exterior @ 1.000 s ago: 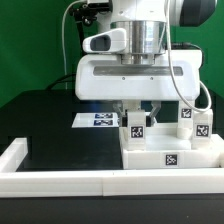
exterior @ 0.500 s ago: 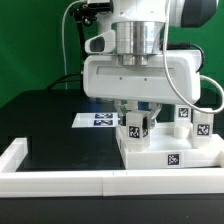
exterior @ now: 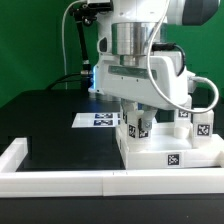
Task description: Assemble square table
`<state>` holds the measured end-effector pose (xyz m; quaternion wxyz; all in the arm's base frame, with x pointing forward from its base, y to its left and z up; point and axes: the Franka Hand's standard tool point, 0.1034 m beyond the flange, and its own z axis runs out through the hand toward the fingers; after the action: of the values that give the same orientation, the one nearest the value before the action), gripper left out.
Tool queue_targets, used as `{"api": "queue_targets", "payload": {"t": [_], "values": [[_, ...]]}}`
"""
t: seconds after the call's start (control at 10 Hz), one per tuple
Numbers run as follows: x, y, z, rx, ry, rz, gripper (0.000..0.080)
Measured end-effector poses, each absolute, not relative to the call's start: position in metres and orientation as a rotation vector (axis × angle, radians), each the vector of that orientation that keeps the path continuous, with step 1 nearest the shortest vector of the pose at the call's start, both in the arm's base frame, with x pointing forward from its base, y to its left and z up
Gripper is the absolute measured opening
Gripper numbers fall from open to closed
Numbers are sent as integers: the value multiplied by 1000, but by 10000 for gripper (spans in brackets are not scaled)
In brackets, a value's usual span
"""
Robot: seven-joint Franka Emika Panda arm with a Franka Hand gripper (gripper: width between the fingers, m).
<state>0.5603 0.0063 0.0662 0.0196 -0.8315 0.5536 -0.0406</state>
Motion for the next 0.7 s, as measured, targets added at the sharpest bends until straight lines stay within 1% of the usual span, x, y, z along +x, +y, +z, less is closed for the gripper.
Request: {"api": "queue_targets", "payload": {"t": [0.3,0.4,0.5,0.6,0.7], "values": [[560,6,66,-2461,1861,-117,291],[561,7,66,-2485,1827,-124,537],[561,7,67,-2512,1785,-139,537],[562,6,68,-2556,1723,-144,614],[563,6,69,-2651,1577,-157,643]]}}
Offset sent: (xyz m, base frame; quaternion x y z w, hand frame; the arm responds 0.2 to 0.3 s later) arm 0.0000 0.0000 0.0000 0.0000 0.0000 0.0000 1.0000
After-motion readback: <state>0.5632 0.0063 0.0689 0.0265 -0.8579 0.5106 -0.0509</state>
